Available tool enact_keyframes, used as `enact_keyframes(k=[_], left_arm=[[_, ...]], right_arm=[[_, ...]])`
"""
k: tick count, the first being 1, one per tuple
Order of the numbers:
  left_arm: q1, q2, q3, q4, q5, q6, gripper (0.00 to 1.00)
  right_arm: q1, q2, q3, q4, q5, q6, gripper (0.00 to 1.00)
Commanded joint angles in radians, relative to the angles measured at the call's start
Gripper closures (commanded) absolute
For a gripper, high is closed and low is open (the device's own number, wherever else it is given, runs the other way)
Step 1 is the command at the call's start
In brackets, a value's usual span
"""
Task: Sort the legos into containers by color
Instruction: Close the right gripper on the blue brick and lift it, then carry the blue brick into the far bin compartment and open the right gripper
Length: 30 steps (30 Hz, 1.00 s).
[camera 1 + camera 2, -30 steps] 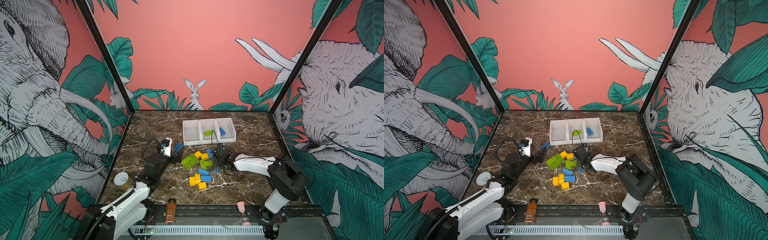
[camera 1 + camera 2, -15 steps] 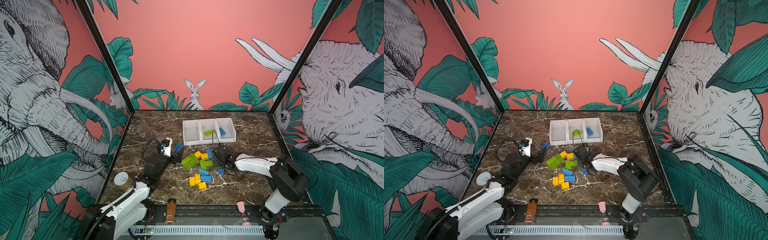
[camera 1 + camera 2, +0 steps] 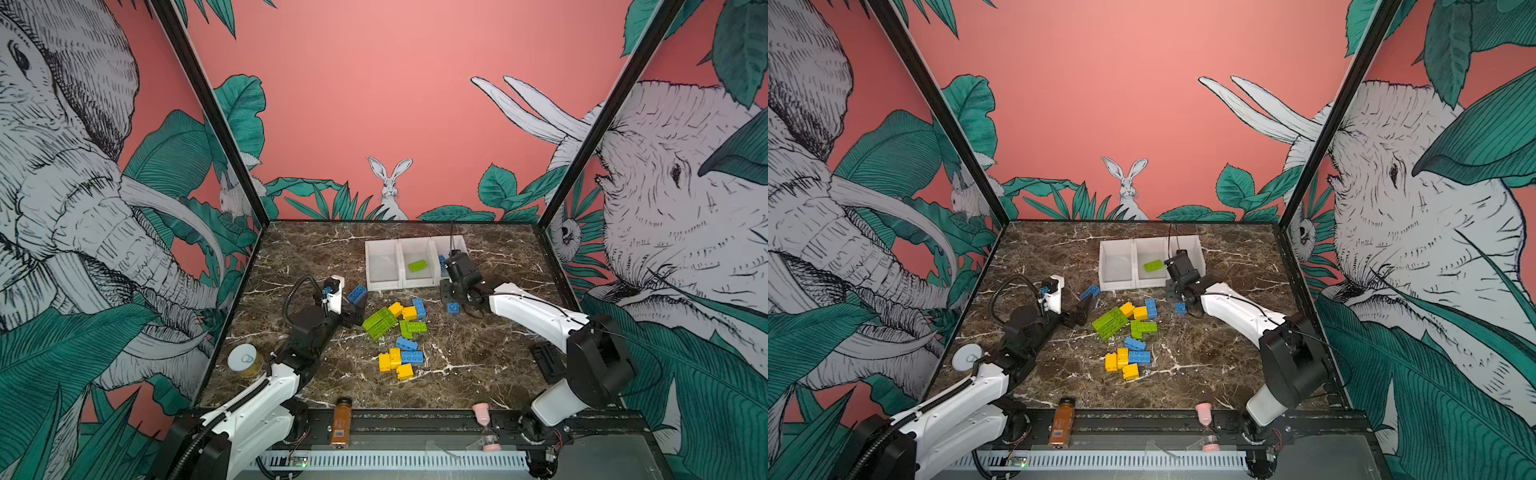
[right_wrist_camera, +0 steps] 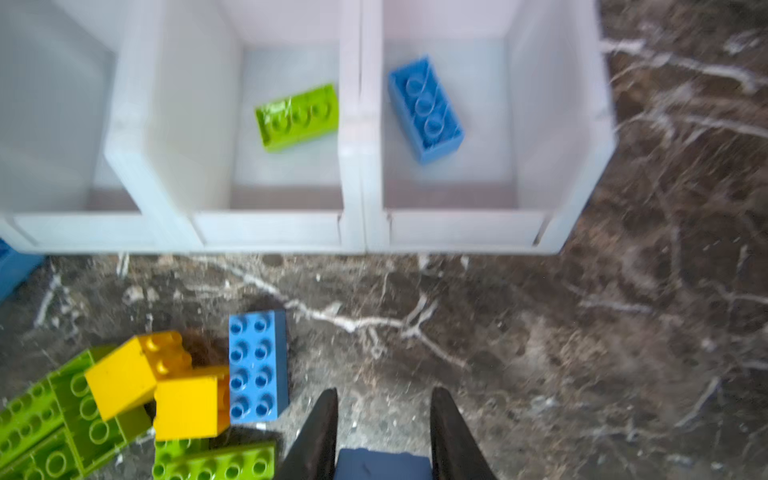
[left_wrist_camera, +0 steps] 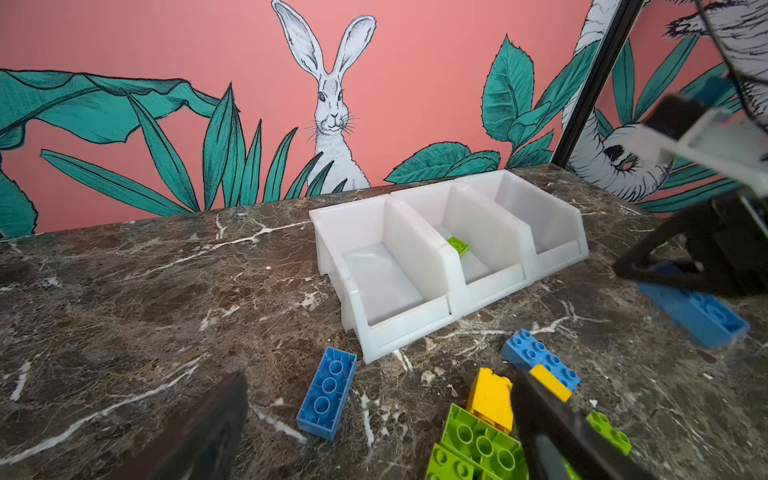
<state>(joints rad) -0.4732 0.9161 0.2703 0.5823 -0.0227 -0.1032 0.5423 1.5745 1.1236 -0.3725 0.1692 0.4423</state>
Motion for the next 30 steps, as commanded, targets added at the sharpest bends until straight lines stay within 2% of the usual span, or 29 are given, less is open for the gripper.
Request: enact_keyframes(k=[1,8,16,21,22,25,30], left_arm=[[0.001,-0.004,0.0,0.025,0.008,0.002,0.01],[0.001,0.007,-0.003,0.039,0.01,-0.007,0.01],[0.001,0.014,-0.003,0.042,0.021,-0.003,0.01],[0.0,0.015,-0.003,0.046,0.021,-0.007,0.01],[0.001,0.019,-0.004,0.048,0.022,-0.01,0.01],[0.001,0.021,0.0,0.044,0.021,-0.008,0.01],[0.001,0.006,-0.003,0.044,0.028,-0.013,0.01]], right_arm=[[-0.082,0.031,0.085,0.01,-0.073,-0.124,0.71],[-0.175,0.263,0.376,-0.022,-0.124,-0.218,0.72],[-0.212,0.55,0.687,-0.051,-0.126,-0.223,0.73],[-0.229,0.662,0.781,-0.065,-0.137,-0.191,0.72],[-0.232,0.676,0.794,-0.066,-0.133,-0.174,0.7],[-0.232,0.695,0.807,-0.064,-0.139,-0.159,0.54],[-0.232,0.618,0.778,-0.085,-0.135,-0.174,0.48]])
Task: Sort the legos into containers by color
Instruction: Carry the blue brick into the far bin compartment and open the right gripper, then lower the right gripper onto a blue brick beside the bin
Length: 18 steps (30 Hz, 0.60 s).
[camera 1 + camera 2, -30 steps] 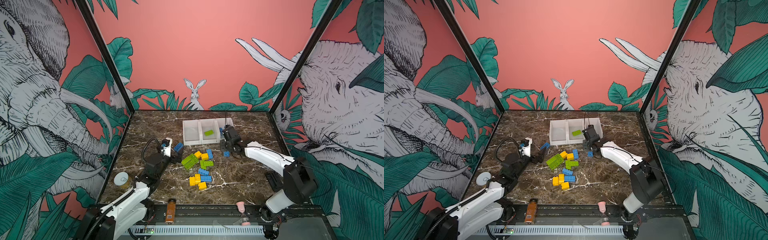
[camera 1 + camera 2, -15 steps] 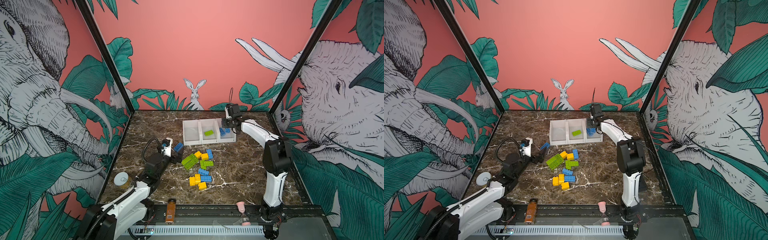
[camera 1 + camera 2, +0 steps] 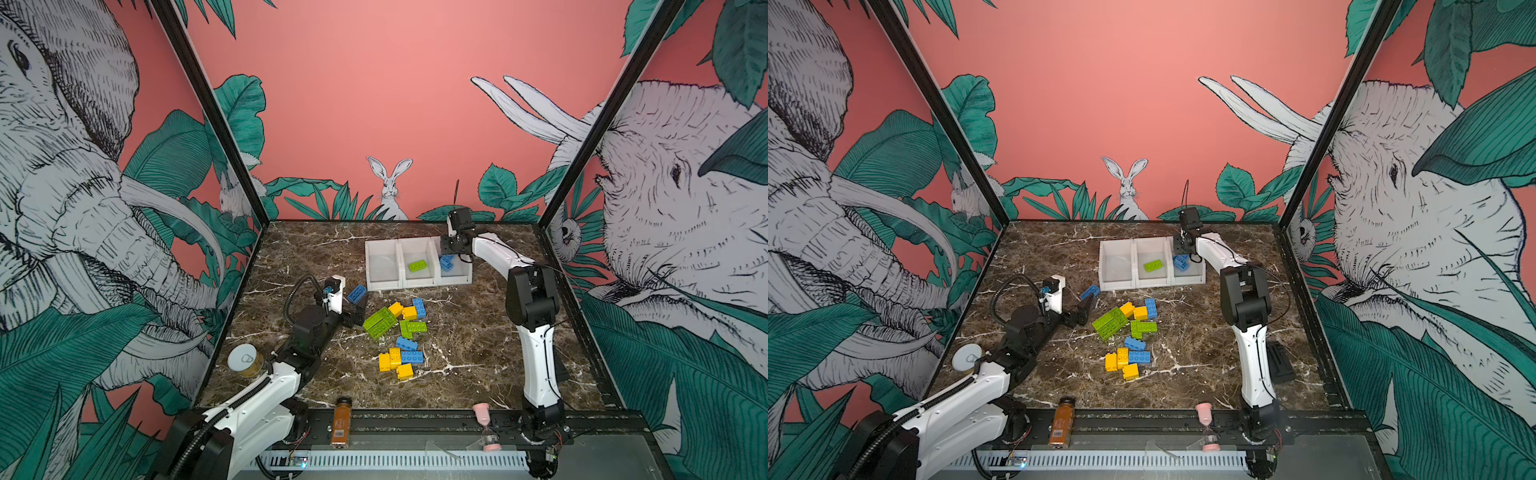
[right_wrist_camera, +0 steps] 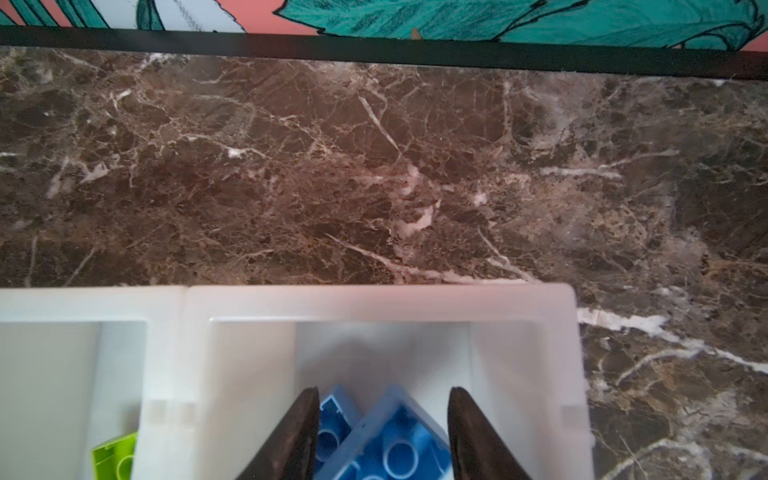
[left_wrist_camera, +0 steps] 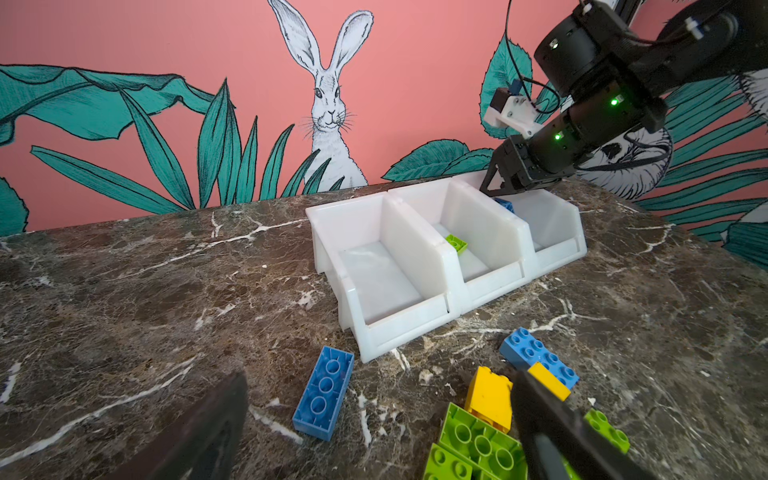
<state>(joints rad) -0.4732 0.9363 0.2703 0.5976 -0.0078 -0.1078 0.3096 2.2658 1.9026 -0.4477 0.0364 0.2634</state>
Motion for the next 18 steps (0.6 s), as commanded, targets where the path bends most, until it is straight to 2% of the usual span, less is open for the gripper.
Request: enact_keyframes(k=[1,7,12,15,18], left_arm=[[0.002,-0.016,-0.005,0.027,0.012,-0.006,0.01],[0.001,-0.016,-0.004,0.024,0.001,0.004,0.01],[0.001,-0.013,-0.004,0.021,0.001,0.011,0.01],[0.001,-0.014,-0.002,0.02,0.003,0.008,0.01],[0.002,-0.011,-0.001,0.02,0.003,0.008,0.01]], right_arm=[[0.0,-0.11,-0.024,-0.008,-0.008,0.004,0.46],[0.053,-0.42,-0.316,0.033,-0.062,-0.014,0.39],[0.192,-0.634,-0.613,0.049,0.002,0.021,0.35],[0.28,-0.657,-0.71,0.038,0.037,0.038,0.36],[0.325,-0.654,-0.791,0.078,0.017,0.028,0.39]])
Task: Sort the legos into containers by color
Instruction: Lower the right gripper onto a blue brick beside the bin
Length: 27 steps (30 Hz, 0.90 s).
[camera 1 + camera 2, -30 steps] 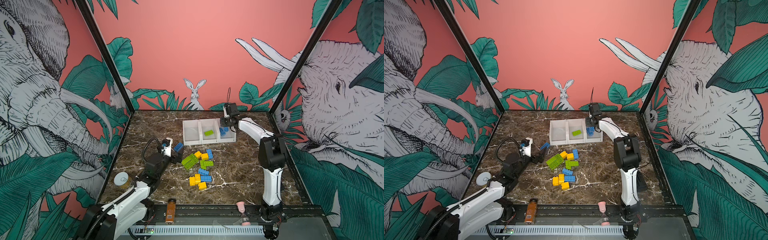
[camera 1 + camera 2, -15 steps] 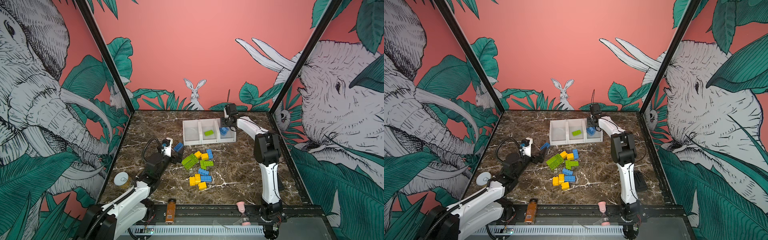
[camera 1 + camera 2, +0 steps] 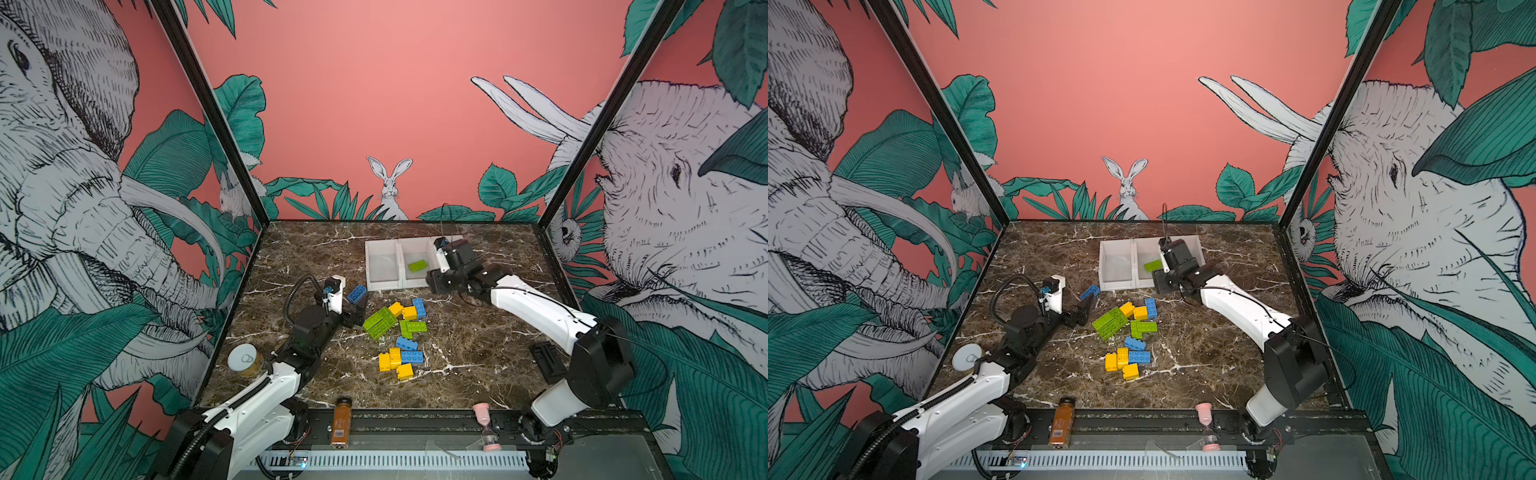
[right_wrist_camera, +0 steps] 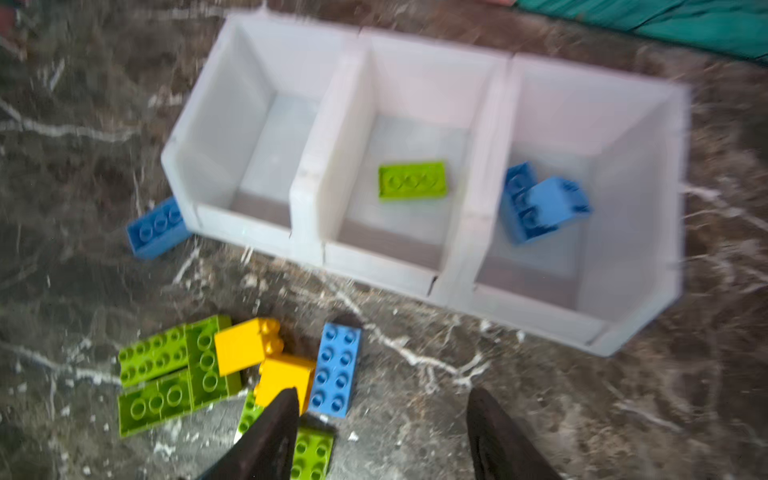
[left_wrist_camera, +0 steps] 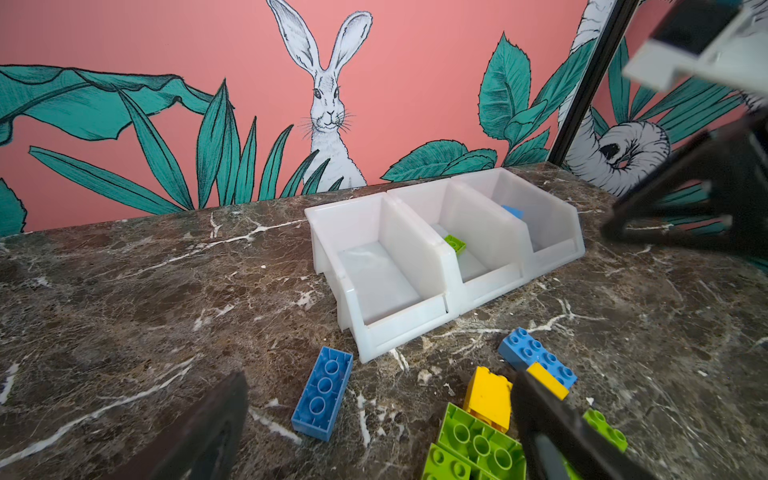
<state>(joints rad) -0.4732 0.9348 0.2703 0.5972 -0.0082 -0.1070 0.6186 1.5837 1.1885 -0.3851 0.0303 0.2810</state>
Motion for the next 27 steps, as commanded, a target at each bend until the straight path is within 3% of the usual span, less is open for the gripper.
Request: enact_keyframes(k=[1,18,27], left_arm=[[0.001,-0.009,-0.001,0.022,0.005,0.012,0.01],[0.001,-0.003,-0.003,0.023,-0.001,0.018,0.01],[0.001,-0.006,-0.002,0.02,0.003,0.014,0.01]], right_arm=[[0.021,0.035,-0.1,0.037,0.017,0.014,0.4],[0.07,0.197,-0.139,0.193,-0.107,-0.003,0.44],[0.071,0.262,-0.099,0.21,-0.09,0.027,0.46]])
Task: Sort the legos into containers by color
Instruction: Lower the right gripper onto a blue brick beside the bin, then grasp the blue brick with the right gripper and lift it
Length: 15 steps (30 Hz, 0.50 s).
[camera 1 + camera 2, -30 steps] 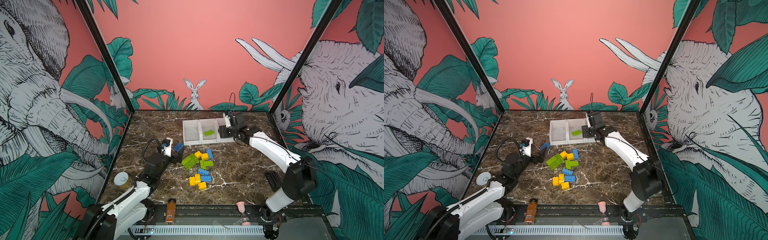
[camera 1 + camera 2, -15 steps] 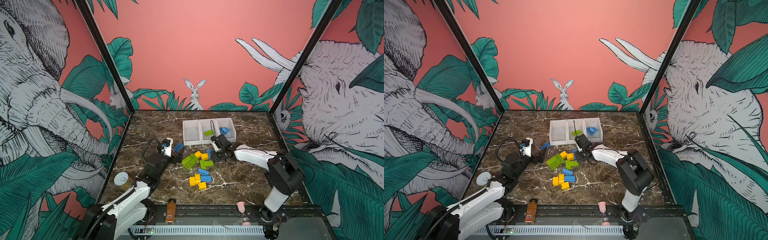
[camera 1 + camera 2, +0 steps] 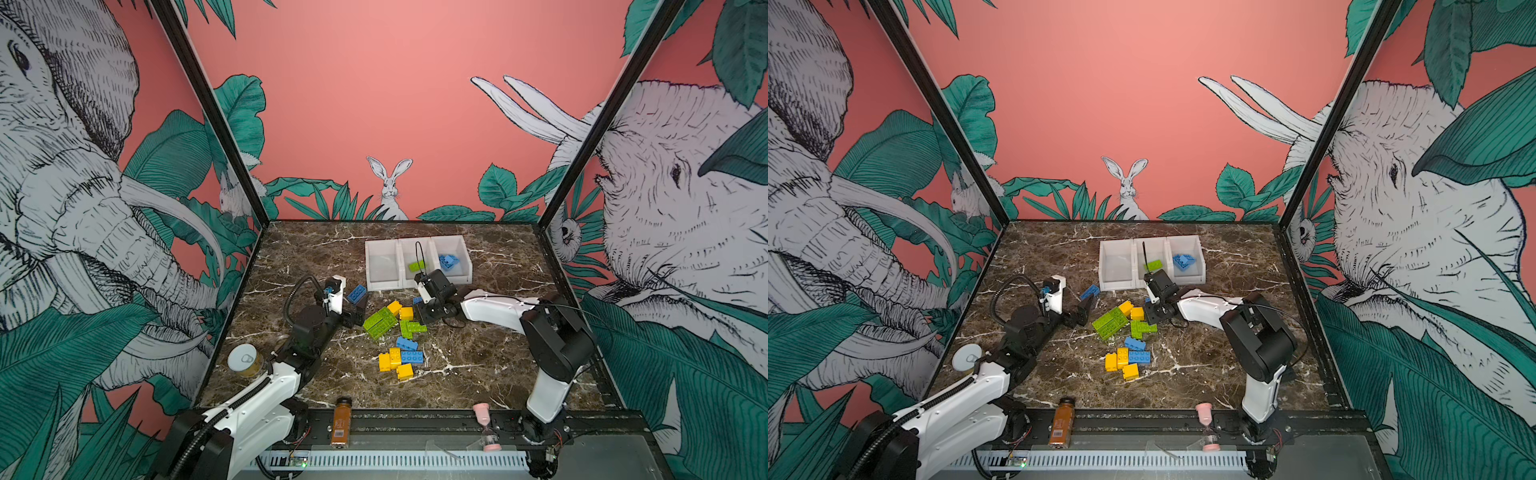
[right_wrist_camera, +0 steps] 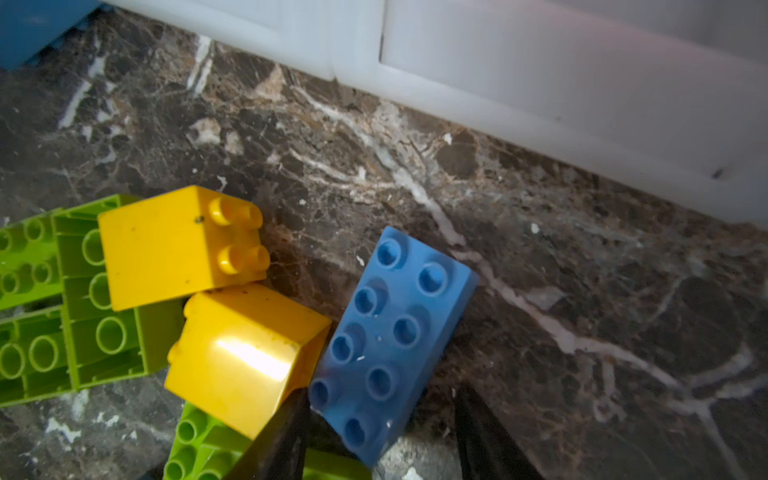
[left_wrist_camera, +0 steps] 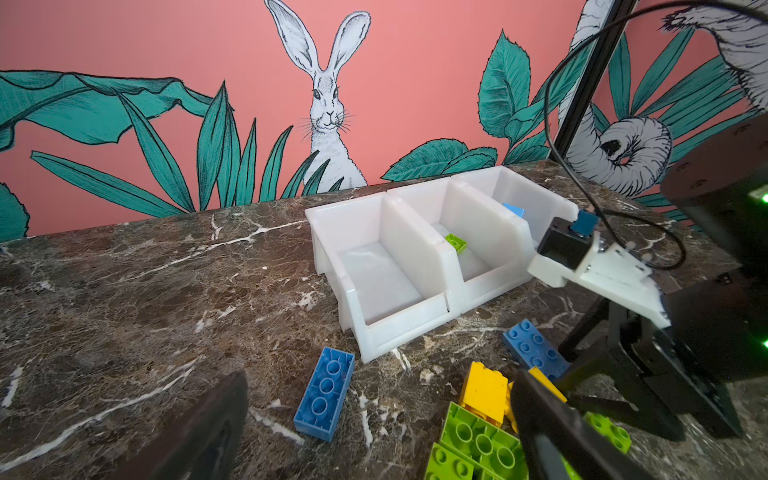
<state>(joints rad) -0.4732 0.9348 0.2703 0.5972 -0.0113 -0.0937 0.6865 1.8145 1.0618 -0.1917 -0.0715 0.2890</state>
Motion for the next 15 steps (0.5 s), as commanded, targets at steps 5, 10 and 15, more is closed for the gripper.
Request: enact_keyframes(k=[5,10,15], left_arm=[[0.001,-0.011,-0.001,0.014,-0.002,0.003,0.01],[0.001,-0.014,-0.002,0.013,-0.005,0.003,0.01],[0.001,-0.014,-0.001,0.014,-0.004,0.0,0.01]], right_arm=[[0.004,0.072,0.065,-0.003,0.054,0.048,0.51],[0.002,0.078,0.068,-0.012,0.071,0.061,0.56],[0.001,0.068,0.066,-0.019,0.087,0.064,0.63]])
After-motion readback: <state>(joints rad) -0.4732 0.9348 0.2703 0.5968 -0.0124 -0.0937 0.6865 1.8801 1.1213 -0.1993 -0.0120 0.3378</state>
